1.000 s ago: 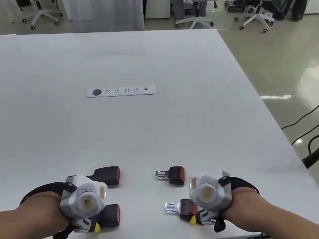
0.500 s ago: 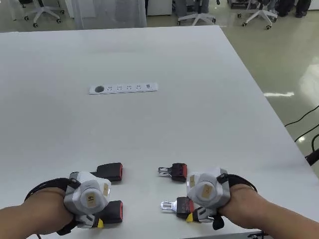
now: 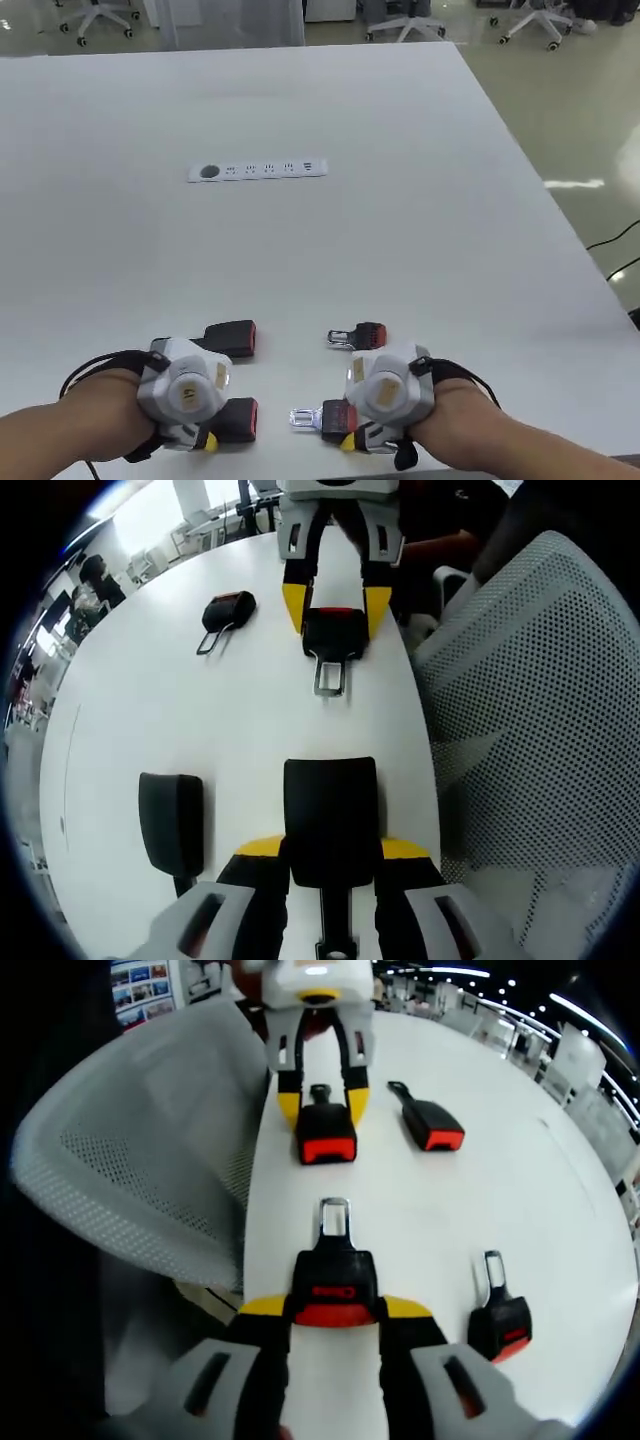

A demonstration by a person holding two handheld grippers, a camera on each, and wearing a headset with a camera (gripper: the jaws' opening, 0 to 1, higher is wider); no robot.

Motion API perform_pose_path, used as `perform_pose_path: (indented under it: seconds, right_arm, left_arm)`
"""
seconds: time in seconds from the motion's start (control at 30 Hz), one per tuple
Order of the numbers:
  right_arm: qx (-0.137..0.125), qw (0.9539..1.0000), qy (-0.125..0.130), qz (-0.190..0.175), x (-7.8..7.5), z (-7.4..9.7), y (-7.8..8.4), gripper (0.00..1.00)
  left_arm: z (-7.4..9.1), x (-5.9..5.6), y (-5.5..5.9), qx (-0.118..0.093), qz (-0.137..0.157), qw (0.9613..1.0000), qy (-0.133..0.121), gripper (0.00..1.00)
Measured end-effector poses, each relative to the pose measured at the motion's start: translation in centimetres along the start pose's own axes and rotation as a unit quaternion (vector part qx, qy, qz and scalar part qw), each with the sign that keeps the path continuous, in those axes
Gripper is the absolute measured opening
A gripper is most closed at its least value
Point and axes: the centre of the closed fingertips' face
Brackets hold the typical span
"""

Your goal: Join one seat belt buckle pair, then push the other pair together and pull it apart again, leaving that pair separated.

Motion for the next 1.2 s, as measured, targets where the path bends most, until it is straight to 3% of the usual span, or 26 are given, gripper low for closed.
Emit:
perform_pose_path:
  seconds: [0.37,0.77,1.2]
  right_arm:
    - [-0.018,0.9998,-0.002,-0.001,0.2,-1.4,-2.5,0.33]
    - [-0.026,0.9996,-0.006,0.012,0.5,-2.0,-3.5,0.33]
    - [-0.047,0.9988,-0.009,-0.012,0.3,-1.9,-4.1,0.33]
  left_arm:
    - [0.0,0.0,0.0,0.000,-0.001,1.0000,0.000,0.33]
    - [0.0,0.0,0.0,0.007,-0.001,1.0000,0.003,0.34]
    - [0.0,0.1,0.1,0.006,-0.002,1.0000,0.004,0.33]
Point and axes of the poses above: the centre of the closed fingertips' face, and the gripper's own axes: z roughly backward along the fingers, x roughly to its left, y roughly out of its underside, and after that the axes turned 8 degrees about y, right-handed
